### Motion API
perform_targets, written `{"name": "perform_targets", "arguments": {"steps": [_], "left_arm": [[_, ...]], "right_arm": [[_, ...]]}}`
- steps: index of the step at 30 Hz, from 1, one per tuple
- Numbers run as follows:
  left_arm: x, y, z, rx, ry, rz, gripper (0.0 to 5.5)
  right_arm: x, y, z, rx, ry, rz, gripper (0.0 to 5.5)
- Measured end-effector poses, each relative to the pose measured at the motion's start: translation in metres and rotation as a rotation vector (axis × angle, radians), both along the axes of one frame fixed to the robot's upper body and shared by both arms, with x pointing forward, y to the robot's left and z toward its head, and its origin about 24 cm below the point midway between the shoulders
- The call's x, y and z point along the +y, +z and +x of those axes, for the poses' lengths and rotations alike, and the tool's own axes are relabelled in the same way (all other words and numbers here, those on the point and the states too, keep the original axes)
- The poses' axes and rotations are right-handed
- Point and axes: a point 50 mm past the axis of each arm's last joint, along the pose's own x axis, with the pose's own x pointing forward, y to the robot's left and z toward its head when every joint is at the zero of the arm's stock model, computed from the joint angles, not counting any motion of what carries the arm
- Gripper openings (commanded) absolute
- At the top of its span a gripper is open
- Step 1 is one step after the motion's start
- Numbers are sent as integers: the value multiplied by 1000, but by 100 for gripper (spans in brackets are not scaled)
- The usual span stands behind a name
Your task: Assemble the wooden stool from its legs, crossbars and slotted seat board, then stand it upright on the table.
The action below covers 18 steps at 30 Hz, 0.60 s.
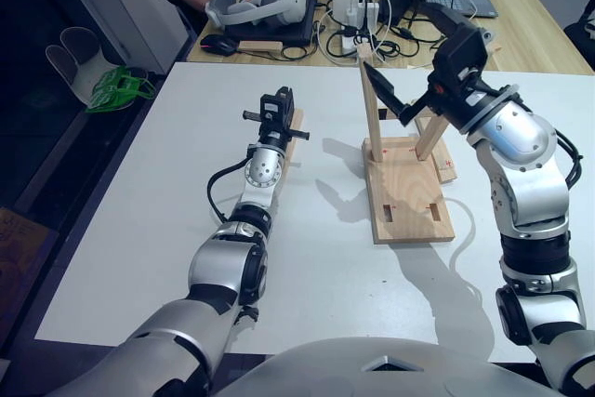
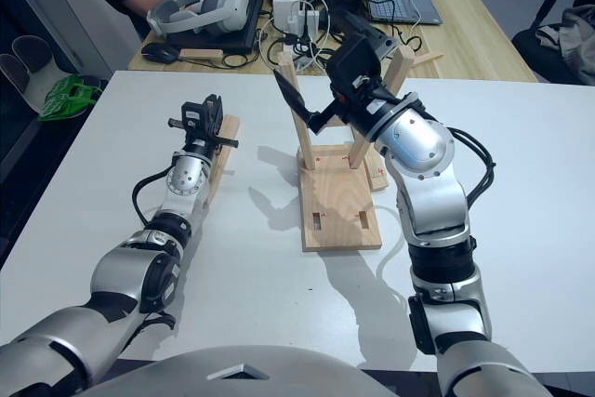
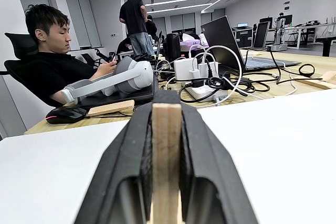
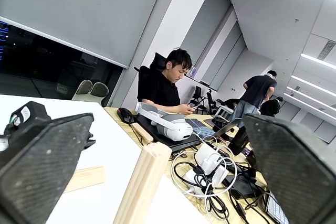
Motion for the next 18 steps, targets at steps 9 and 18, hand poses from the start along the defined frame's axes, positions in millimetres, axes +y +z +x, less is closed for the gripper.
{"name": "perform_targets", "arguments": {"steps": [9,18], "left_arm": [[-2,2,1,0,7,-1,205],[13,65,9,-255,30,67,276]], "right_arm": [[0,-4,0,10,1,-3,540],[-4,-3,3,-9,-57,29,540]]}}
